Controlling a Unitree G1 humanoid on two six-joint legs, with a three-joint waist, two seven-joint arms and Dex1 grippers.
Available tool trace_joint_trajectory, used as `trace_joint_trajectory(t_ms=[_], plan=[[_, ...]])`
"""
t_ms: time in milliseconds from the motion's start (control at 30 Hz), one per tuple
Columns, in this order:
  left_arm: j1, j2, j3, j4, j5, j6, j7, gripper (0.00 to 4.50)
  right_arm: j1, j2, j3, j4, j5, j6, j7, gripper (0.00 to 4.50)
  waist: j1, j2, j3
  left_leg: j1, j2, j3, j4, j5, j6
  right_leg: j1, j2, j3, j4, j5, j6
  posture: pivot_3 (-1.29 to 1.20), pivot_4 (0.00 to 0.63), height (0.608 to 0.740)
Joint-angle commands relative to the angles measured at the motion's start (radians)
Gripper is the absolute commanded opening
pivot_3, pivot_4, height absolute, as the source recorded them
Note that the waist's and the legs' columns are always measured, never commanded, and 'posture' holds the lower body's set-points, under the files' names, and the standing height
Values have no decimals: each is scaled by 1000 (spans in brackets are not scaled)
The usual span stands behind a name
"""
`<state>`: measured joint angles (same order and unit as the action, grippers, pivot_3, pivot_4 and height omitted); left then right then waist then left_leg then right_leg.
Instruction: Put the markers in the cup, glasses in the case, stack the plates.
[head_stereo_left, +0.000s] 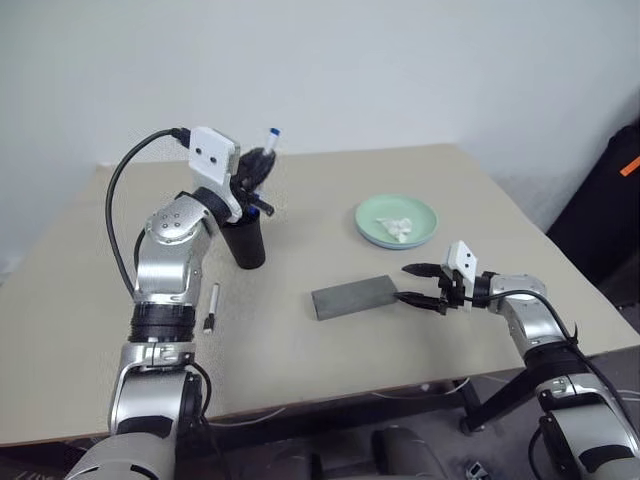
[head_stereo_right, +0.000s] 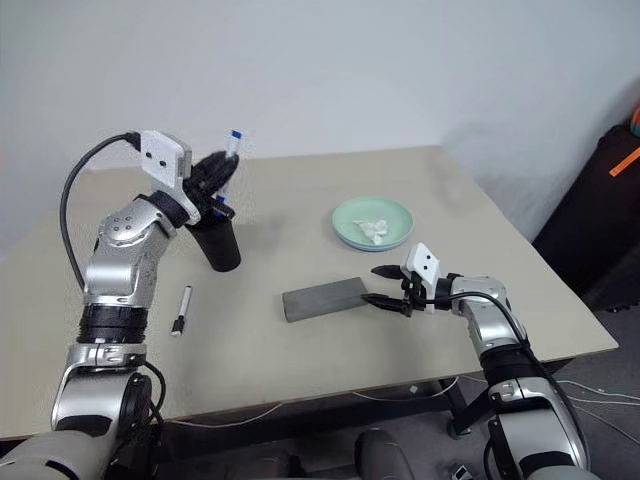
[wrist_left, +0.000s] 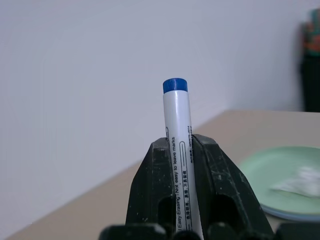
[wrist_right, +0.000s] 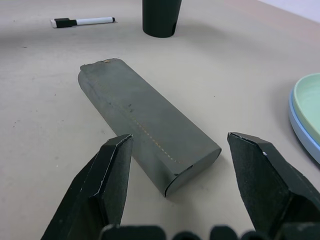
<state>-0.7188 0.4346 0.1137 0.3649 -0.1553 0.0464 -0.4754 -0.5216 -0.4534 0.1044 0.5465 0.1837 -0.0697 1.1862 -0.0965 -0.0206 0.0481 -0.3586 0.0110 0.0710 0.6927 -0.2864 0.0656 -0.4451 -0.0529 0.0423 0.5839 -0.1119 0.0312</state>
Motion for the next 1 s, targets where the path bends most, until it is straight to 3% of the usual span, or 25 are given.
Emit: trace_joint_trajectory(t_ms=[33, 167, 467, 700, 1000], plan=[[-56, 5, 23, 97, 64, -148, 99, 129, -27, -3, -13, -19, 6, -11, -4, 3279, 0, 0, 0, 0, 0, 0, 0, 0, 0, 0, 0, 0, 0, 0, 0, 0, 0, 740], [-94, 5, 34, 249, 97, -270, 183, 129, -19, -5, -13, -32, 8, -3, -4, 3279, 0, 0, 0, -1, 0, 0, 0, 0, 0, 0, 0, -1, 0, 1, 1, 0, 0, 740], [-164, -18, 27, 472, 106, -424, 206, 129, -9, -11, -15, -51, 9, 8, -7, 3279, 0, 0, 0, -2, 0, 0, 0, -1, -1, 0, 0, -3, -1, 1, 2, 0, 0, 740], [-176, -20, 26, 512, 108, -456, 205, 2479, 3, -14, -16, -68, 10, 16, -11, 3279, 0, 0, 0, -1, 0, 0, 0, -1, -2, 0, 0, -3, -1, 1, 2, 0, 0, 740], [-170, -16, 35, 470, 82, -409, 183, 2479, -8, -8, -13, -57, 7, 15, -12, 3279, 0, -1, 0, -1, 0, 0, 0, -1, -2, 0, 0, -3, -1, 1, 2, 0, 0, 740]])
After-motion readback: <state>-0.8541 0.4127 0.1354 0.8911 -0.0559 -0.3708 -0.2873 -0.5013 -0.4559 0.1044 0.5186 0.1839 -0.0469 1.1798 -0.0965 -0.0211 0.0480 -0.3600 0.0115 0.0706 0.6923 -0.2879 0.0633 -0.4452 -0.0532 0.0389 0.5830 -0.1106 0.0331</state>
